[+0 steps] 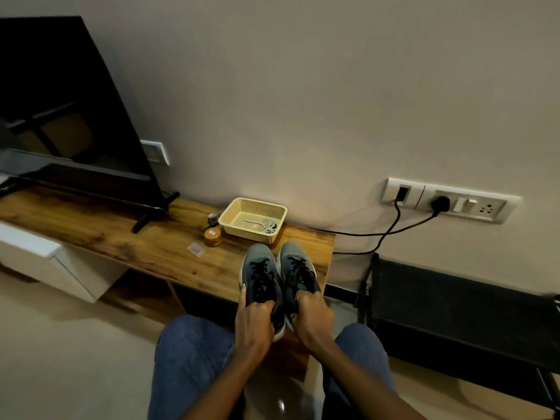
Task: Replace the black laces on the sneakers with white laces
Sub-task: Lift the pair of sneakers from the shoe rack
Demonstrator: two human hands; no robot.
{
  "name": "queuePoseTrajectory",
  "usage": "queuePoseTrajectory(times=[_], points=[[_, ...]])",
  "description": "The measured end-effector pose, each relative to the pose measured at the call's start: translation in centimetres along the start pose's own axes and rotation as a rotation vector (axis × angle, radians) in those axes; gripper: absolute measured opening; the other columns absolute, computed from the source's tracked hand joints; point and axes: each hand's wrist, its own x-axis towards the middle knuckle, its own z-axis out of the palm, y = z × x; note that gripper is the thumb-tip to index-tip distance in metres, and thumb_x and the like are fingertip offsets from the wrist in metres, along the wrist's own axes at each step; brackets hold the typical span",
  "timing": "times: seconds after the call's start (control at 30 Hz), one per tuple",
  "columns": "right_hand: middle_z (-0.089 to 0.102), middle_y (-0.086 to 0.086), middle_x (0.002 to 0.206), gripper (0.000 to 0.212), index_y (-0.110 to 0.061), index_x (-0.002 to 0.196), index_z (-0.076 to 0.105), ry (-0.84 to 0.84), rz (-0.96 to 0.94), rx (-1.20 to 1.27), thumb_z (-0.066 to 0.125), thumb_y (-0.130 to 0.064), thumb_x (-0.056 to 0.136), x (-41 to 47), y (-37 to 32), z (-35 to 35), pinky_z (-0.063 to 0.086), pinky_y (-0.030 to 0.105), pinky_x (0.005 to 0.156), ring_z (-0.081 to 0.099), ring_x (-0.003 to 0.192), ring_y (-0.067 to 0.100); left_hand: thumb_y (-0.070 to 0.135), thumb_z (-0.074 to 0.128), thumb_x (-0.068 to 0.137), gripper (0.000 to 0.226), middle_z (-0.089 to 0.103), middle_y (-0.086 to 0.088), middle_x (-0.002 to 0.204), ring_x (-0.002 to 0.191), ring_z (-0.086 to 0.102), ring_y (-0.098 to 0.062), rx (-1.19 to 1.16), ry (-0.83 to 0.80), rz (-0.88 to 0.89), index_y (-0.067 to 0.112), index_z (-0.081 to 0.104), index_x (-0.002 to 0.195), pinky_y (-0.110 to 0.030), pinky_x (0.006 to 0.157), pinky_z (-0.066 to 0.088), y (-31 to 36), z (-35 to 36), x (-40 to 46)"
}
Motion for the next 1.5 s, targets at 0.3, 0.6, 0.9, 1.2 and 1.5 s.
queuePoseTrajectory(times=[0.3, 0.6, 0.9, 1.2, 1.5], points=[[0.059, 0.006, 0.112, 0.018, -0.015, 0.108, 0.055, -0.049, -0.05, -0.035, 0.05, -0.023, 0.093, 0.3, 0.1, 1.9, 0.047, 0.035, 0.078, 0.049, 0.111, 0.024, 0.02, 0.052, 0.089, 0.022, 0.071, 0.002, 0.098, 0.1, 0.062, -0.012, 0.019, -0.039, -0.037, 0.026, 0.062, 0.108, -0.031, 0.118, -0.008, -0.3, 1.2, -0.1], [0.056, 0.012, 0.116, 0.018, -0.008, 0.109, 0.053, -0.157, -0.142, -0.081, 0.05, -0.012, 0.092, 2.3, 0.5, 2.9, 0.042, 0.034, 0.077, 0.047, 0.112, 0.028, 0.014, 0.049, 0.092, 0.024, 0.066, 0.0, 0.107, 0.11, 0.055, -0.018, -0.005, -0.048, -0.127, 0.022, 0.06, 0.113, -0.032, 0.115, 0.02, -2.4, 2.8, 2.7], [0.054, 0.009, 0.116, 0.025, -0.009, 0.113, 0.053, -0.178, -0.161, -0.076, 0.051, -0.025, 0.094, 3.6, 0.9, 3.4, 0.04, 0.032, 0.08, 0.046, 0.114, 0.026, 0.033, 0.055, 0.093, 0.036, 0.062, 0.001, 0.118, 0.118, 0.048, -0.016, -0.081, -0.04, -0.088, 0.02, 0.053, 0.126, -0.032, 0.117, 0.016, -3.5, 4.2, 4.5], [0.065, 0.0, 0.093, 0.014, -0.016, 0.095, 0.065, 0.155, 0.088, 0.301, 0.055, -0.025, 0.094, 7.2, 2.3, 0.5, 0.048, 0.031, 0.067, 0.06, 0.086, 0.017, 0.04, 0.063, 0.087, 0.045, 0.059, 0.001, 0.126, 0.124, 0.048, -0.019, -0.216, 0.225, -0.019, 0.024, 0.054, 0.128, -0.043, 0.119, 0.008, -2.2, 3.0, 6.7], [0.065, 0.004, 0.073, 0.032, -0.011, 0.081, 0.064, -0.141, 0.246, 0.372, 0.076, -0.04, 0.077, 13.7, 3.5, 0.8, 0.053, 0.039, 0.063, 0.061, 0.066, 0.021, 0.041, 0.057, 0.092, 0.037, 0.063, 0.001, 0.123, 0.116, 0.056, -0.016, -0.247, 0.018, 0.015, 0.022, 0.056, 0.124, -0.037, 0.119, 0.007, -0.8, 3.5, 13.9]])
